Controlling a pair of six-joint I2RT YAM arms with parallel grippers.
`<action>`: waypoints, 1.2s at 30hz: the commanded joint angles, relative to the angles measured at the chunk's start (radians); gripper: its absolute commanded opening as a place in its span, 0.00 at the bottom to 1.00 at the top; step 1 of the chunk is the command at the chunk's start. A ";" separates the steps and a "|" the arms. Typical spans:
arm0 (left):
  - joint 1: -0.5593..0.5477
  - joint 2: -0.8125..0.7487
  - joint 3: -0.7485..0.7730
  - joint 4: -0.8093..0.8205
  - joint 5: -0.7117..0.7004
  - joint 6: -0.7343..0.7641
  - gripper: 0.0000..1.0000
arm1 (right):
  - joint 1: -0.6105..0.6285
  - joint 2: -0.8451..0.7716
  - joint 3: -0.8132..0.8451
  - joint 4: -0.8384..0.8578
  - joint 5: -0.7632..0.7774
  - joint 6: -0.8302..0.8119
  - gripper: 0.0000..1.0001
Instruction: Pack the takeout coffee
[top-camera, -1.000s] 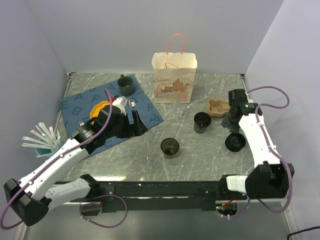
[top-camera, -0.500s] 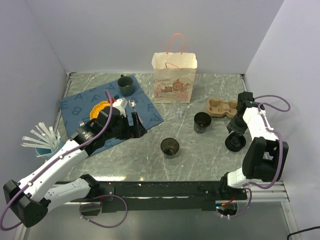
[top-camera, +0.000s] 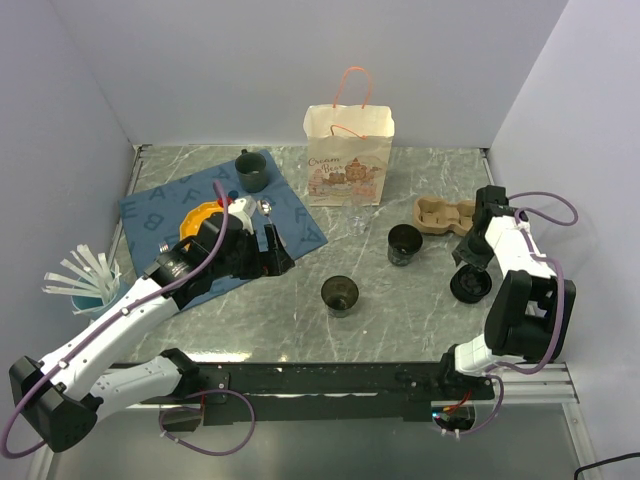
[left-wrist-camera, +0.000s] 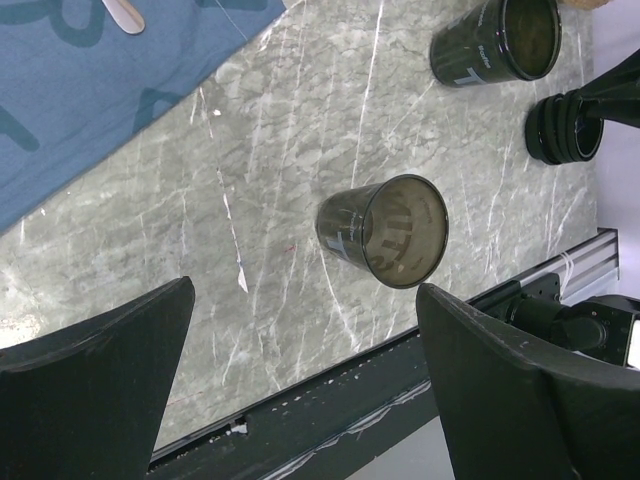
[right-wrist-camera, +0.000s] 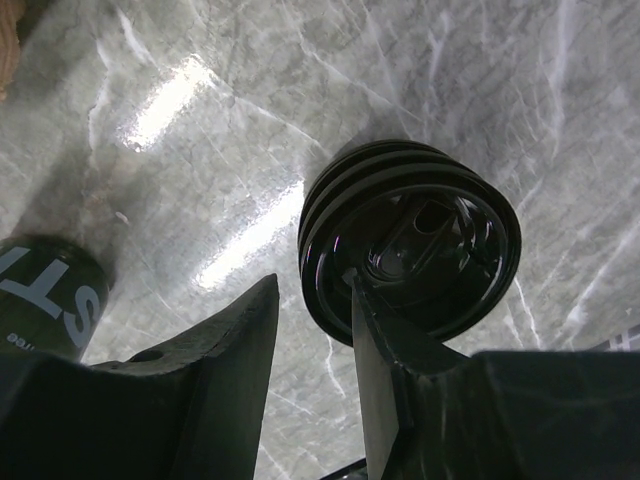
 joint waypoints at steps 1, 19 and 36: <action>0.003 -0.008 0.010 0.006 -0.014 0.009 0.99 | -0.009 0.002 -0.030 0.040 0.002 0.012 0.43; 0.003 -0.001 0.012 0.004 -0.014 0.005 0.99 | -0.012 -0.021 -0.039 0.059 0.003 0.007 0.21; 0.003 -0.009 0.007 0.012 -0.011 -0.001 0.99 | -0.014 -0.093 -0.016 0.029 -0.004 -0.009 0.20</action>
